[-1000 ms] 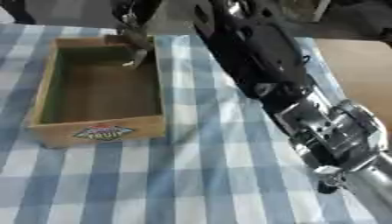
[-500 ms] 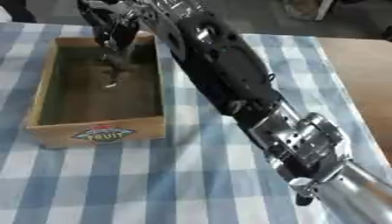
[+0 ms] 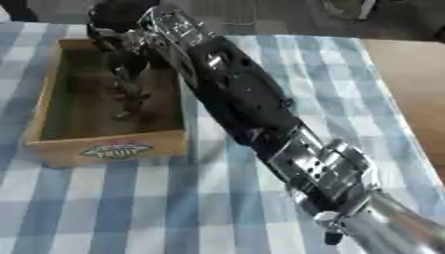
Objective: Pick up objects on the table and place them in the box.
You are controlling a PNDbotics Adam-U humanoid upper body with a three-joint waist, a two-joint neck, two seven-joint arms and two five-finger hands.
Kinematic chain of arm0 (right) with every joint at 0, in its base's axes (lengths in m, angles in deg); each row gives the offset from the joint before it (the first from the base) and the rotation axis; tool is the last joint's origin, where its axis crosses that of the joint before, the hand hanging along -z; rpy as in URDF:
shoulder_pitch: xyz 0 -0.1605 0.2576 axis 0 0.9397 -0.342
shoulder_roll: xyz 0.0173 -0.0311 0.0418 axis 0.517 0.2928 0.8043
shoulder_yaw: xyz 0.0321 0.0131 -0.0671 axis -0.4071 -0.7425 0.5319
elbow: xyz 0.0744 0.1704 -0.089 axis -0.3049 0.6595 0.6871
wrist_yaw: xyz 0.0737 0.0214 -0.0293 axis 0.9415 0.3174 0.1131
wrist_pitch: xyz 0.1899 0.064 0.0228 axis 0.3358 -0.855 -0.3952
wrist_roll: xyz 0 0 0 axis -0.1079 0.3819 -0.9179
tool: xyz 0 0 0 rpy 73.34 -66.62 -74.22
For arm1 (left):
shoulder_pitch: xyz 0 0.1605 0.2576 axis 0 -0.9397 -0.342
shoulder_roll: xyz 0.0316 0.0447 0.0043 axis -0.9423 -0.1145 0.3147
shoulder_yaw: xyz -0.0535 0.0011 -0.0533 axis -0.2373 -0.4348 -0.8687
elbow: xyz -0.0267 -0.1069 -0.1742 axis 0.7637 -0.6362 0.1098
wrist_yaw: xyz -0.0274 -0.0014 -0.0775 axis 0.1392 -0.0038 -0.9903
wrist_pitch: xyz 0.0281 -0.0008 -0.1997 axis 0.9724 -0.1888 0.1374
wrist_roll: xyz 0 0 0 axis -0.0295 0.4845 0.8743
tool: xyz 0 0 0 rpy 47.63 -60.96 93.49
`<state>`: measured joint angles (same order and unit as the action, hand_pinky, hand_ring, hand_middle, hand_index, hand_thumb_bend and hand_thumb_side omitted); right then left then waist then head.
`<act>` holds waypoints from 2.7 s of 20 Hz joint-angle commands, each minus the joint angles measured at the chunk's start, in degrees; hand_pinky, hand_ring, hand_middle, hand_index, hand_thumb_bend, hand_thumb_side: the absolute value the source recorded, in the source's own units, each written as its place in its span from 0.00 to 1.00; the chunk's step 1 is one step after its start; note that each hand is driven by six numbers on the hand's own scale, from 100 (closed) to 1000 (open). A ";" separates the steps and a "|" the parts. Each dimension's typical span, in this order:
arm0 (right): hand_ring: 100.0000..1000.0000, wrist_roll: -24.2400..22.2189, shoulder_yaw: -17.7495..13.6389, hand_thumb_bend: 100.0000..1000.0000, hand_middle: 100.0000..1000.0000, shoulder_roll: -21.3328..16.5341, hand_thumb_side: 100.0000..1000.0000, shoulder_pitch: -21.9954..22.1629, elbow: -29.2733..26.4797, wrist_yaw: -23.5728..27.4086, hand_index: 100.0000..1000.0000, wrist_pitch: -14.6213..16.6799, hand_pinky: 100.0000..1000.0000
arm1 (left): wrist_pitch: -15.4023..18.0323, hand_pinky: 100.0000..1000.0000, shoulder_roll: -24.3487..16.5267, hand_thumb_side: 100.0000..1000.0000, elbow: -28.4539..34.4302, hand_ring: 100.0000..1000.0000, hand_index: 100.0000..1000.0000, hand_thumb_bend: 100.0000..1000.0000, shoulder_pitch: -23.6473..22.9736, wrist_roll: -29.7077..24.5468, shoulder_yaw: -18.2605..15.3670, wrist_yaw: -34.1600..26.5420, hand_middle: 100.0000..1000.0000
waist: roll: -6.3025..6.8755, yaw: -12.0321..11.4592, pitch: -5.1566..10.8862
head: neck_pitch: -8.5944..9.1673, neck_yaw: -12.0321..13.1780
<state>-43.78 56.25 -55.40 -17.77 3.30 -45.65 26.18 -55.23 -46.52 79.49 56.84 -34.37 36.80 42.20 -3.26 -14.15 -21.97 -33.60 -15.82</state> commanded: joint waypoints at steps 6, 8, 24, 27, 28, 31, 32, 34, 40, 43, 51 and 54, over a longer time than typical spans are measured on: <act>0.77 -0.48 -0.38 0.00 0.48 -0.28 0.05 -0.58 2.10 -0.01 0.53 1.93 0.69 | 0.03 0.84 -0.76 0.64 1.08 0.87 0.87 0.00 0.99 0.09 -0.13 -0.15 0.87 | 0.51 -0.01 1.02 | 0.21 -0.06; 0.78 -1.48 -0.53 0.02 0.52 -0.31 0.06 -0.61 2.38 0.12 0.58 2.59 0.70 | 0.03 0.84 -0.77 0.64 1.08 0.87 0.87 0.00 1.02 0.08 -0.12 -0.14 0.87 | 0.51 0.04 1.04 | 0.21 -0.04; 0.92 -9.94 -1.66 0.51 0.78 -1.32 0.31 -0.64 2.59 2.40 0.85 7.38 0.80 | -0.08 0.84 -0.81 0.64 1.08 0.87 0.86 0.00 0.85 0.13 -0.17 -0.08 0.87 | 0.48 0.50 1.33 | 0.24 0.38; 0.92 -9.61 -2.15 0.58 0.79 -1.85 0.33 -0.87 1.81 3.57 0.88 6.94 0.81 | -0.15 0.84 -0.81 0.64 1.08 0.87 0.86 0.00 0.70 0.13 -0.19 -0.07 0.87 | 0.67 0.62 1.57 | 0.04 0.46; 0.93 -9.55 -2.30 0.58 0.79 -2.05 0.34 -0.99 1.52 4.08 0.88 6.71 0.81 | -0.18 0.84 -0.81 0.64 1.08 0.87 0.86 0.00 0.64 0.13 -0.21 -0.06 0.87 | 0.74 0.67 1.65 | -0.01 0.51; 0.92 -9.24 -2.68 0.59 0.79 -2.69 0.35 -1.36 0.41 5.51 0.88 5.84 0.81 | -0.21 0.84 -0.81 0.64 1.08 0.87 0.86 0.00 0.56 0.10 -0.20 -0.05 0.87 | 0.90 0.86 1.89 | -0.13 0.61; 0.92 -9.11 -2.76 0.59 0.79 -3.01 0.35 -1.45 0.02 5.93 0.88 5.56 0.81 | -0.21 0.84 -0.81 0.64 1.08 0.87 0.86 0.00 0.54 0.06 -0.19 -0.04 0.87 | 0.94 0.94 1.97 | -0.14 0.64; 0.92 -8.97 -2.87 0.59 0.79 -3.67 0.36 -1.56 -0.70 6.72 0.88 5.11 0.81 | -0.22 0.84 -0.79 0.64 1.08 0.87 0.86 0.00 0.48 0.00 -0.16 -0.03 0.87 | 1.02 1.07 2.09 | -0.15 0.68; 0.92 -8.26 -3.77 0.60 0.79 -5.13 0.37 -2.16 -2.39 8.34 0.89 3.43 0.81 | -0.32 0.84 -0.84 0.64 1.08 0.86 0.86 0.00 0.27 -0.07 -0.19 -0.01 0.87 | 1.33 1.31 2.35 | -0.35 0.81; 0.92 -7.89 -4.24 0.61 0.79 -5.61 0.38 -2.71 -3.56 9.73 0.89 2.82 0.81 | -0.38 0.84 -0.82 0.64 1.08 0.86 0.86 0.00 0.18 -0.10 -0.19 0.00 0.87 | 1.44 1.47 2.47 | -0.48 0.81; 0.92 -8.97 -4.30 0.61 0.79 -6.54 0.39 -2.97 -5.81 12.86 0.89 1.69 0.81 | -0.42 0.84 -0.82 0.64 1.08 0.86 0.86 0.00 0.03 -0.19 -0.19 0.03 0.87 | 1.53 1.66 2.69 | -0.47 0.79; 0.90 -8.09 -6.01 0.53 0.75 -7.00 0.54 -3.40 -7.75 14.15 0.88 0.59 0.79 | -0.54 0.84 -0.71 0.64 1.08 0.86 0.86 0.00 -0.29 -0.05 -0.36 0.03 0.87 | 1.92 2.09 3.02 | -0.93 1.08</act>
<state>-52.20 51.36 -60.81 -19.37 -2.60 -32.40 27.28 -55.62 -46.52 79.49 56.08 -34.49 36.79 42.20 -1.73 -11.98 -20.68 -34.21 -14.96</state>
